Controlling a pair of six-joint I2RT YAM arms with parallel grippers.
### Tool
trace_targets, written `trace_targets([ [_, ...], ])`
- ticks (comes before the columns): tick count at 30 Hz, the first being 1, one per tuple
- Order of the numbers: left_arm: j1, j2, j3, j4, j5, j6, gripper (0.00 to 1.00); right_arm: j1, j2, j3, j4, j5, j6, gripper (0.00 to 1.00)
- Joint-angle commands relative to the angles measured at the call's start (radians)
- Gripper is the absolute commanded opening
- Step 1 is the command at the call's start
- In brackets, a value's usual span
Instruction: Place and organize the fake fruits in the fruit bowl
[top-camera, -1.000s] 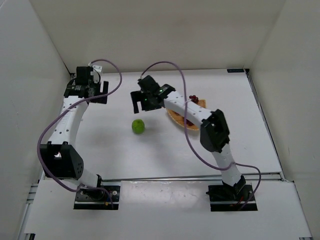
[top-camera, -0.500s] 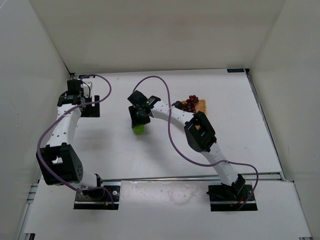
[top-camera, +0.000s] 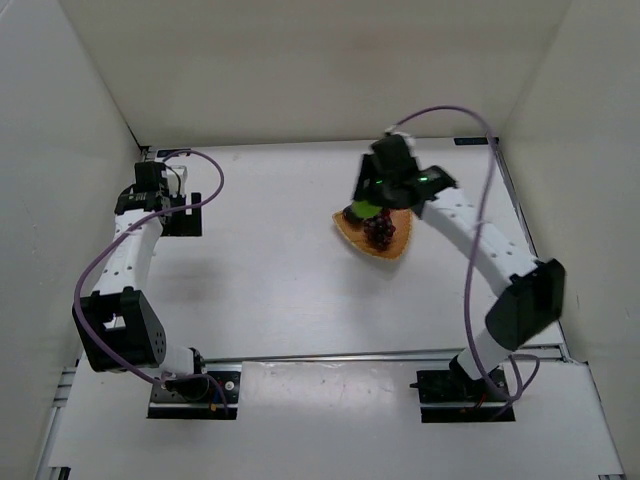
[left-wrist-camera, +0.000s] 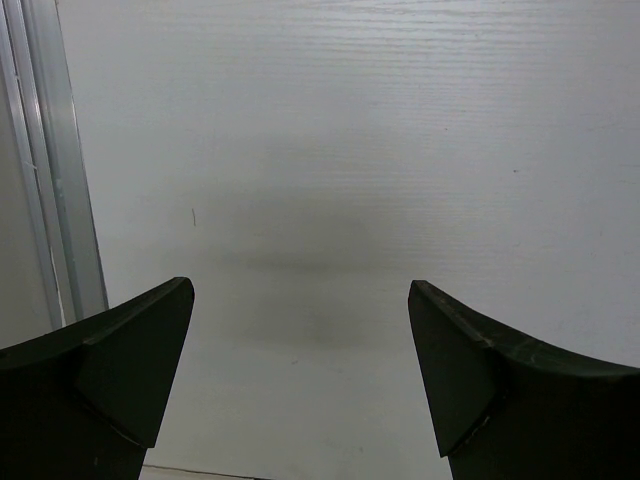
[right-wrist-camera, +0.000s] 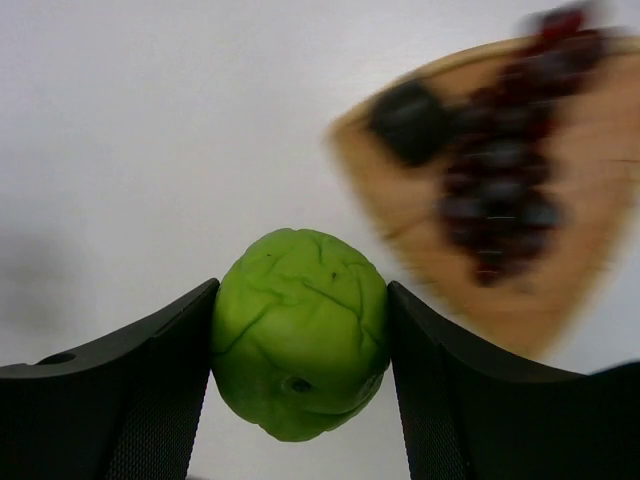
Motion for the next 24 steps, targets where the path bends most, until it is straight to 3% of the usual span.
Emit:
trace_targets([
  [1, 0.005, -0.042, -0.005, 0.005, 0.037, -0.009, 1.0, -0.172, -0.068, -0.155, -0.027, 0.07, 0.064, 0.07],
  [4, 0.005, -0.033, 0.004, 0.005, 0.046, -0.009, 1.0, -0.288, -0.055, -0.214, 0.011, 0.049, 0.041, 0.07],
  [9, 0.005, -0.024, 0.025, -0.015, 0.046, -0.009, 1.0, -0.441, 0.094, -0.116, 0.002, -0.066, 0.018, 0.06],
  [15, 0.005, -0.034, 0.016, -0.024, 0.037, 0.011, 1.0, -0.479, 0.223, 0.0, -0.044, -0.175, 0.018, 0.08],
  [16, 0.005, -0.034, 0.016, -0.024, 0.037, 0.011, 1.0, -0.479, 0.235, 0.01, -0.055, -0.19, 0.009, 0.11],
  [21, 0.005, -0.034, 0.016, -0.034, 0.037, 0.011, 1.0, -0.479, 0.258, 0.039, -0.065, -0.2, -0.011, 0.48],
  [23, 0.005, -0.034, 0.025, -0.034, 0.037, 0.011, 1.0, -0.479, 0.258, 0.048, -0.065, -0.191, -0.024, 0.56],
  [24, 0.005, -0.034, 0.025, -0.034, 0.037, 0.011, 1.0, -0.479, 0.248, 0.048, -0.065, -0.191, -0.033, 0.68],
])
